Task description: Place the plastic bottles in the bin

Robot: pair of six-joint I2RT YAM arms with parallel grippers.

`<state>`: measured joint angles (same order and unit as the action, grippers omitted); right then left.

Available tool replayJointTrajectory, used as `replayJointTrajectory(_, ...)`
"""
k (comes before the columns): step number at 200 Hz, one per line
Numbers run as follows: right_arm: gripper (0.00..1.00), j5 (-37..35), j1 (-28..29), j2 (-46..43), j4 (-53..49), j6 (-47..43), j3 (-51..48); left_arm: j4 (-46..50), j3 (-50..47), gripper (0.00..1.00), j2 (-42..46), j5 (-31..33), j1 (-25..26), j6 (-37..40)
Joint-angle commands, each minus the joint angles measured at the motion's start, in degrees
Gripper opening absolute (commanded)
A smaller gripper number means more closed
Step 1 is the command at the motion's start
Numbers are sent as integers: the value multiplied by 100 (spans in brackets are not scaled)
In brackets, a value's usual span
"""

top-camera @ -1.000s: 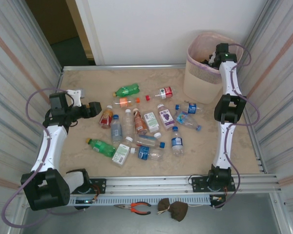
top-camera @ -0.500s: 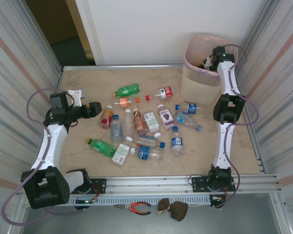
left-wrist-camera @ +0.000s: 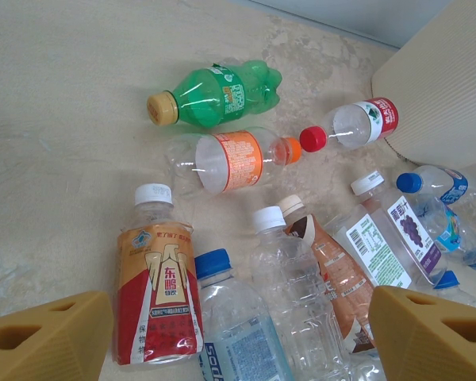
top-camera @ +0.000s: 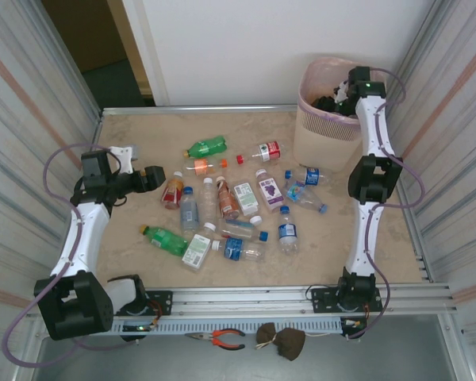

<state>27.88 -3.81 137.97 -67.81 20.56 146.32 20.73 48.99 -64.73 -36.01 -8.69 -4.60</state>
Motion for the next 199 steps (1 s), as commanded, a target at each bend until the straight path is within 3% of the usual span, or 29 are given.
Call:
replayJointTrajectory(1,81,-89,-59,-631,43,150,-16,51,73,84,-44,-10,-63,-122)
replayJointTrajectory(51,81,-302,-126,-1309,189,205,-14,1040,492,82,-384,855,-61,-437)
replayJointTrajectory(103,81,-646,-3,-1950,203,120,-26,1821,620,81,-266,1893,-13,-1545)
replayJointTrajectory(154,81,-970,396,-2458,128,-67,-42,2554,429,77,187,3303,851,-2889)
replayJointTrajectory(199,81,-1197,731,-3007,207,-175,-404,2953,-63,73,426,3736,1284,-4104)
